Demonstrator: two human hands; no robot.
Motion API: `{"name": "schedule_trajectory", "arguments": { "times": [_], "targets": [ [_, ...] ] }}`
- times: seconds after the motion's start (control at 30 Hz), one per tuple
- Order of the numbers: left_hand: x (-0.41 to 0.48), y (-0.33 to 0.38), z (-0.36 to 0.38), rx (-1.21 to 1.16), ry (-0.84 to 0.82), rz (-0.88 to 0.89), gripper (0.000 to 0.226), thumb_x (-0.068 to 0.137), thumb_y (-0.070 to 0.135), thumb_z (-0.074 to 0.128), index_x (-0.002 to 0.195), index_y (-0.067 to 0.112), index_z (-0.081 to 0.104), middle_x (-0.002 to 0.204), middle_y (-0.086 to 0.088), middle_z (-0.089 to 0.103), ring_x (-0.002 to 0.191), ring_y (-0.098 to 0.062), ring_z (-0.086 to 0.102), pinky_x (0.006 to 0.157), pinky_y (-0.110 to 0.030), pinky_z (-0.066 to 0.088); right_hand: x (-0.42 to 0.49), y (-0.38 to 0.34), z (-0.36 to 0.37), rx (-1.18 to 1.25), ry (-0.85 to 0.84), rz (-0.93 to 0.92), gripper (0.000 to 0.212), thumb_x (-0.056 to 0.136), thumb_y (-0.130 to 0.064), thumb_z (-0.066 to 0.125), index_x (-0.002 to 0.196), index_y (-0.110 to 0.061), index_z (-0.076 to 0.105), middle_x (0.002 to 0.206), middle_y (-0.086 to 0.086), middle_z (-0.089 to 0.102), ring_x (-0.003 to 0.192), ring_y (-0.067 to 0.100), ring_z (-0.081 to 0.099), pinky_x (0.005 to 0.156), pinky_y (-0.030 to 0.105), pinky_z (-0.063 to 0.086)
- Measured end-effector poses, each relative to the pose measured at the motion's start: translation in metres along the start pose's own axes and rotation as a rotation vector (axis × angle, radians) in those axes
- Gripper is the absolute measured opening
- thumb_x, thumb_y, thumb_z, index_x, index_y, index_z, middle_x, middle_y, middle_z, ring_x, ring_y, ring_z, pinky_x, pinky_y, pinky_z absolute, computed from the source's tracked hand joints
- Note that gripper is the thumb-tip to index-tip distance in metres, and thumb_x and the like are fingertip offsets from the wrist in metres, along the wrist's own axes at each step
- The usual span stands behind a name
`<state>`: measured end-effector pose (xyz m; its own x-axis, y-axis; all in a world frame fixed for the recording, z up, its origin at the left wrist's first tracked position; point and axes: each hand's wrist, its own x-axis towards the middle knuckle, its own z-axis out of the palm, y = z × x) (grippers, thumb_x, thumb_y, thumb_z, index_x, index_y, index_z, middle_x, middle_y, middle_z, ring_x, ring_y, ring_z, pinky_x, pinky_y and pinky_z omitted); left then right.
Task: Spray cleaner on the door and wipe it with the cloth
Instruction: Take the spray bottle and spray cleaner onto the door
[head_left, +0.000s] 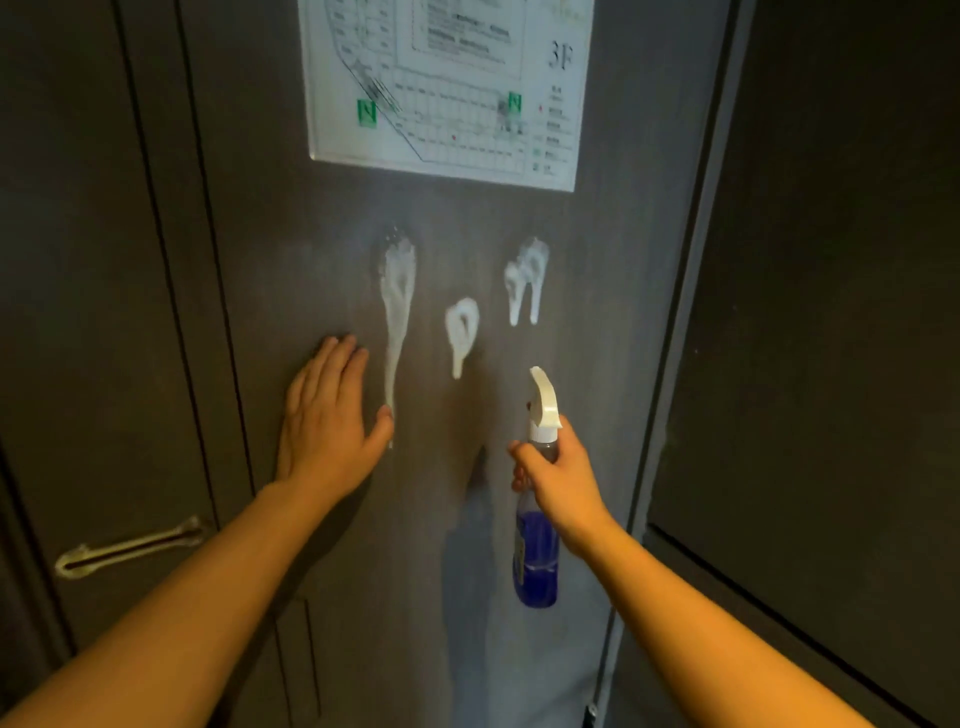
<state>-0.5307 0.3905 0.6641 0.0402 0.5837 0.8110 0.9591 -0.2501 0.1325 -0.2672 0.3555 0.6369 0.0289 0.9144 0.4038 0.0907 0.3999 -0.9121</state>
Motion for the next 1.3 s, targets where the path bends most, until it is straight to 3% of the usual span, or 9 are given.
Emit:
{"name": "schedule_trajectory", "arguments": {
  "times": [0.2,0.43,0.5,0.63,0.8,0.9,1.0,1.13,1.3],
  "targets": [
    [-0.113,0.071,0.049,-0.094,-0.238,-0.005,0.069,0.084,0.048,0.046,0.139,0.007,0.053,0.145,-0.014,0.055,0.137,-0.032,0.049,0.108,-0.043,0.04,-0.068,0.05,-0.062,-0.109,0.023,0.078,0.051,0.097,-0.019,0.062,0.143,-0.026,0.041,0.093,0.003,0.058,0.081,0.017,0.062,0.07,0.025,0.057],
    [-0.246,0.184,0.083,-0.148,-0.556,-0.029,0.067,0.085,0.051,0.042,0.132,0.006,0.058,0.132,-0.016,0.063,0.122,-0.036,0.059,0.099,-0.045,0.048,-0.169,0.096,-0.162,-0.122,0.056,0.214,0.051,0.092,-0.015,0.07,0.135,-0.023,0.043,0.098,0.001,0.059,0.087,0.016,0.062,0.087,0.048,0.056],
    [-0.282,0.215,0.089,-0.158,-0.634,-0.019,0.067,0.085,0.053,0.042,0.131,0.006,0.058,0.13,-0.016,0.064,0.12,-0.036,0.06,0.097,-0.046,0.049,-0.199,0.108,-0.193,-0.114,0.085,0.258,0.053,0.091,-0.013,0.071,0.135,-0.02,0.044,0.106,0.004,0.061,0.092,0.013,0.063,0.089,0.042,0.056],
    [-0.354,0.28,0.1,-0.202,-0.802,-0.029,0.065,0.087,0.052,0.045,0.133,0.008,0.055,0.134,-0.014,0.061,0.125,-0.036,0.056,0.101,-0.047,0.045,-0.258,0.13,-0.255,-0.106,0.151,0.354,0.058,0.089,-0.006,0.073,0.137,-0.012,0.04,0.096,-0.009,0.054,0.074,-0.01,0.059,0.072,0.013,0.051],
    [-0.438,0.353,0.111,-0.252,-0.918,0.015,0.049,0.084,0.044,0.061,0.12,0.01,0.063,0.115,-0.012,0.068,0.105,-0.035,0.066,0.088,-0.042,0.052,-0.322,0.164,-0.318,-0.123,0.219,0.466,0.064,0.088,-0.008,0.074,0.139,-0.017,0.035,0.101,-0.011,0.054,0.076,-0.015,0.059,0.07,0.005,0.048],
    [-0.475,0.391,0.124,-0.279,-0.987,0.115,0.051,0.088,0.055,0.056,0.121,0.017,0.059,0.114,-0.005,0.068,0.103,-0.025,0.067,0.086,-0.037,0.054,-0.351,0.187,-0.353,-0.159,0.261,0.506,0.065,0.088,-0.004,0.073,0.14,-0.012,0.035,0.093,-0.008,0.054,0.071,-0.012,0.06,0.07,0.008,0.05],
    [-0.518,0.42,0.145,-0.324,-1.086,0.133,0.065,0.088,0.066,0.041,0.133,0.021,0.051,0.13,-0.002,0.063,0.117,-0.021,0.062,0.096,-0.037,0.054,-0.375,0.218,-0.382,-0.23,0.343,0.527,0.065,0.084,0.001,0.074,0.137,-0.008,0.037,0.091,-0.005,0.052,0.072,-0.008,0.059,0.071,0.012,0.052],
    [-0.572,0.454,0.18,-0.314,-1.233,0.125,0.078,0.088,0.07,0.038,0.147,0.02,0.042,0.145,-0.005,0.055,0.131,-0.024,0.054,0.107,-0.043,0.047,-0.394,0.264,-0.408,-0.268,0.431,0.586,0.071,0.082,-0.004,0.078,0.138,-0.014,0.036,0.105,-0.008,0.051,0.092,0.004,0.058,0.07,0.009,0.053],
    [-0.629,0.489,0.232,-0.355,-1.328,0.123,0.084,0.081,0.074,0.037,0.144,0.019,0.041,0.139,-0.007,0.056,0.126,-0.025,0.057,0.102,-0.04,0.05,-0.422,0.332,-0.43,-0.277,0.527,0.651,0.07,0.081,-0.007,0.079,0.133,-0.025,0.036,0.119,-0.002,0.053,0.108,0.015,0.056,0.088,0.03,0.057]
  ]
}}
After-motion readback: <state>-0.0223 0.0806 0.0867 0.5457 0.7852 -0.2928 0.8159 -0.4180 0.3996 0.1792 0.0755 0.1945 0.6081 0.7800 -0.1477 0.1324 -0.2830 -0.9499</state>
